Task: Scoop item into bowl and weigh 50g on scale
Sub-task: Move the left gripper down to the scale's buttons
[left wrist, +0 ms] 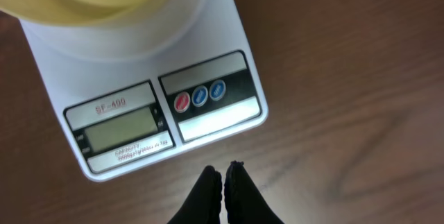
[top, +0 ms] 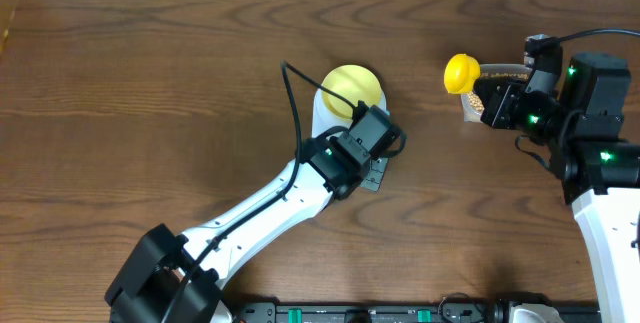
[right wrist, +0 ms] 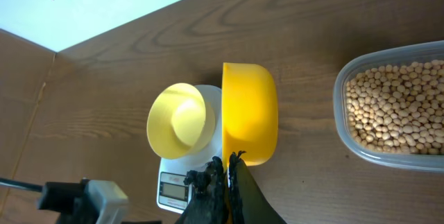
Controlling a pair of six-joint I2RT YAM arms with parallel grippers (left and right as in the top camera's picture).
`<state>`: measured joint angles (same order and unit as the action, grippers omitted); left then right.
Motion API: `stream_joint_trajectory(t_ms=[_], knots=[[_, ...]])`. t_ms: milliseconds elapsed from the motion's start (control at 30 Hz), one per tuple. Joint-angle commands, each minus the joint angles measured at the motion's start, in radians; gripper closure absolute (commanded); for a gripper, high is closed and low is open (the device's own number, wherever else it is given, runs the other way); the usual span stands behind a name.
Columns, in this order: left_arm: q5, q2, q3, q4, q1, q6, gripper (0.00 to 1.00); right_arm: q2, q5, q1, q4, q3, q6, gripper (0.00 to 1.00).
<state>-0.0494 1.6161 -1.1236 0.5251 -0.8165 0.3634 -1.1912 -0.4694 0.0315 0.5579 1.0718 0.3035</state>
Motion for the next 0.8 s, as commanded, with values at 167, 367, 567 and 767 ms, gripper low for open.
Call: stream_joint_trajectory(t_ms=[167,367,567,767], knots=[[-0.054,0.044,0.08,-0.122,0.003,-0.041,0.92,0.009,0.007,0.004,0.002,0.014,-0.017,0.99],[-0.094,0.129,0.081,-0.142,0.003,-0.069,0.92,0.009,0.006,0.004,0.003,0.014,-0.017,0.99],[-0.095,0.151,0.081,-0.212,0.003,-0.166,0.92,0.009,0.006,0.004,0.003,0.014,-0.017,0.99],[-0.099,0.182,0.081,-0.274,0.003,-0.187,0.92,0.009,0.006,0.004,0.006,0.014,-0.021,0.99]])
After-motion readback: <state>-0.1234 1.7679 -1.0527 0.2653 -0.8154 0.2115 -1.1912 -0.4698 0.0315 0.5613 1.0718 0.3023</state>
